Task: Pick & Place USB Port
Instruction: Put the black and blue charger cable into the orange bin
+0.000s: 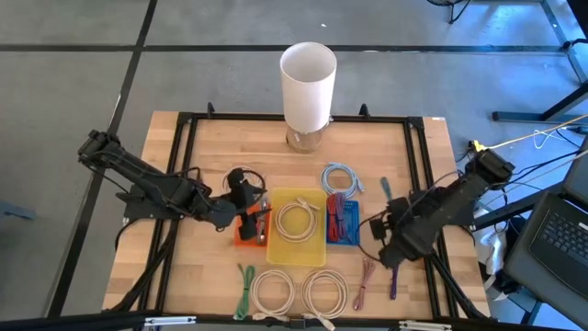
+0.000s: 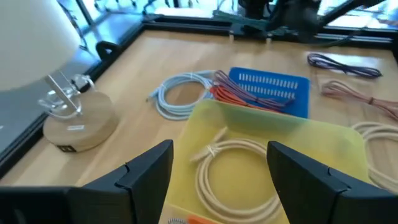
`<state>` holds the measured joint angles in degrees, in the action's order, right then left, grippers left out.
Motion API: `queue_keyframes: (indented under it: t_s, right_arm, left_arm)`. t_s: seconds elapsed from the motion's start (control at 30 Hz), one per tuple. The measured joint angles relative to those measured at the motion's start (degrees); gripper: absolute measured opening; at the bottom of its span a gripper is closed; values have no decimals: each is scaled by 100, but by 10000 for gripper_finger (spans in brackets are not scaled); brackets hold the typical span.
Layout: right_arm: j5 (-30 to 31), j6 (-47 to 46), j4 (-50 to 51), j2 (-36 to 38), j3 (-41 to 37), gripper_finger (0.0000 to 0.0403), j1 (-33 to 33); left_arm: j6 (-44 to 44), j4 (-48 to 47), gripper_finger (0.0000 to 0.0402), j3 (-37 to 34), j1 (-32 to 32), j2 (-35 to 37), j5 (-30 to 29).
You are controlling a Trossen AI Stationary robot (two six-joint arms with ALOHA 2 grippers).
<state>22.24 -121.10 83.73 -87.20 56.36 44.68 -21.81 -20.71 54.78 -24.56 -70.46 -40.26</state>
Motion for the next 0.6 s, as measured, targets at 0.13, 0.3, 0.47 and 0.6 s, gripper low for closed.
queue_keyframes:
  t_s: [0.13,0.3,0.47,0.6]
  right_arm:
    - [1505,168,206,0,934,22,444]
    - [3598,2114,-1085,2,1616,22,869]
    - [4124,4444,-2942,2,1800,22,975]
    - [4162,5950,-4272,2,1803,22,924]
  left_arm:
    - [-14,50,253,0,-19,-187,-249]
    - [331,914,253,0,26,-589,-279]
    - [1245,2765,253,0,148,-926,632]
    - [1853,4133,253,0,256,-1103,1379]
